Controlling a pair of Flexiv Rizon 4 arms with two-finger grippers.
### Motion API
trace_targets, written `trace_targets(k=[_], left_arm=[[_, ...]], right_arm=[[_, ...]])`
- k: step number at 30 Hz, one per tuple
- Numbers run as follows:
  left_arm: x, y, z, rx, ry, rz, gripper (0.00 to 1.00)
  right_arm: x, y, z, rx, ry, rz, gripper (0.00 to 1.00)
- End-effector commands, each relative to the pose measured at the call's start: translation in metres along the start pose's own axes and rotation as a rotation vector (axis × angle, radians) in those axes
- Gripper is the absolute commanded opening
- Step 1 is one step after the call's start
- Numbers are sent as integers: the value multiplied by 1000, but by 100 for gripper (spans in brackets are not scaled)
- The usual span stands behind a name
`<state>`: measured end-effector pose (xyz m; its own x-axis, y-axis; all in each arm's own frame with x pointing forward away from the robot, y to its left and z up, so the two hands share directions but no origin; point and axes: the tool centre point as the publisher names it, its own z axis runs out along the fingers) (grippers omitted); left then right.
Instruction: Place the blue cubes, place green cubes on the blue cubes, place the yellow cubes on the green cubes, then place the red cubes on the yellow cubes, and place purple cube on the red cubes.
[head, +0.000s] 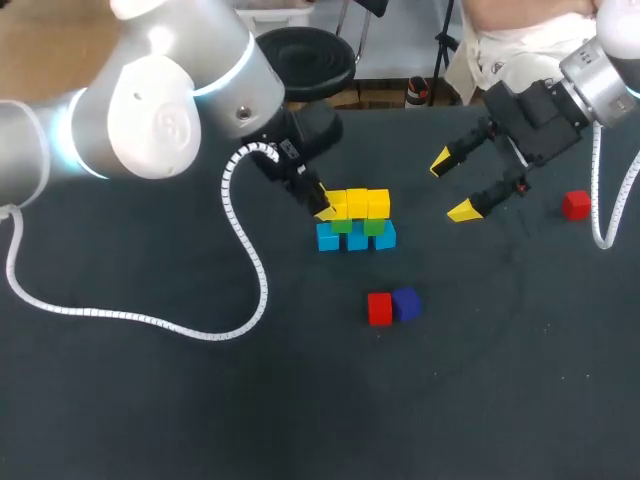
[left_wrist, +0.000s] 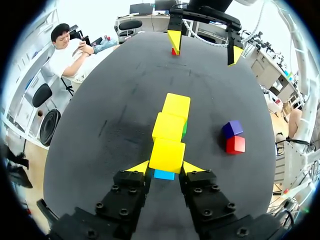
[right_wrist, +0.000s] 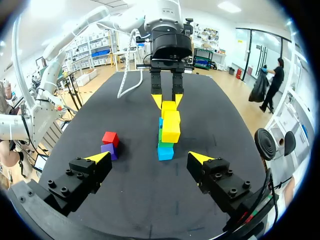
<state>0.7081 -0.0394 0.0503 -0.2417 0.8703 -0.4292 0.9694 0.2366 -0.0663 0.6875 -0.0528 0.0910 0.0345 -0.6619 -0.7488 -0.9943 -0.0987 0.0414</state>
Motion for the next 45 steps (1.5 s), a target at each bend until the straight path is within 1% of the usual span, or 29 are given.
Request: trace_targets(k=[1, 5, 7, 8, 9, 10, 13, 15, 22, 24, 25, 26, 27, 33, 38, 39, 40, 41, 45], left_arm=[[-1, 1, 0, 1, 6, -2, 0], [0, 1, 2, 3, 9, -6, 0], [0, 0, 2, 5, 11, -8, 30], [0, 0, 3, 6, 12, -9, 40], [0, 0, 3, 7, 13, -10, 47], [0, 0, 3, 7, 14, -10, 64], [-1, -1, 3, 8, 13, -10, 71], [-1, -2, 3, 8, 12, -9, 74], [-2, -5, 0, 4, 7, -9, 73], [-1, -5, -2, 0, 8, -10, 76], [0, -5, -3, -2, 11, -13, 81], [1, -4, -4, -3, 14, -16, 88], [3, -4, -6, -8, 16, -21, 100], [14, 1, -17, -26, 1, -39, 100], [19, 4, -19, -31, -10, -35, 100], [19, 5, -19, -33, -10, -33, 67], [20, 5, -19, -34, -9, -33, 19], [20, 5, -18, -35, -8, -24, 0], [21, 5, -15, -37, -1, -19, 0]], right_arm=[[0, 0, 0, 0, -1, -1, 100], [0, 0, 0, 0, -1, -1, 100], [0, 0, 0, 0, -1, -1, 100], [0, 0, 0, 0, -1, -1, 100], [0, 0, 0, 0, -1, -1, 100], [0, 0, 0, 0, -1, -1, 100], [0, 0, 0, 0, -1, -1, 100], [0, 0, 0, 0, -1, -1, 100], [0, 0, 0, 0, -1, -1, 100], [0, 0, 0, 0, -1, -1, 100], [0, 0, 0, 0, -1, -1, 100], [0, 0, 0, 0, -1, -1, 100], [0, 0, 0, 0, -1, -1, 100], [0, 0, 0, 0, -1, -1, 100], [0, 0, 0, 0, -1, -1, 100], [0, 0, 0, 0, -1, -1, 100], [0, 0, 0, 0, -1, -1, 100], [0, 0, 0, 0, -1, -1, 100], [0, 0, 0, 0, -1, -1, 100]])
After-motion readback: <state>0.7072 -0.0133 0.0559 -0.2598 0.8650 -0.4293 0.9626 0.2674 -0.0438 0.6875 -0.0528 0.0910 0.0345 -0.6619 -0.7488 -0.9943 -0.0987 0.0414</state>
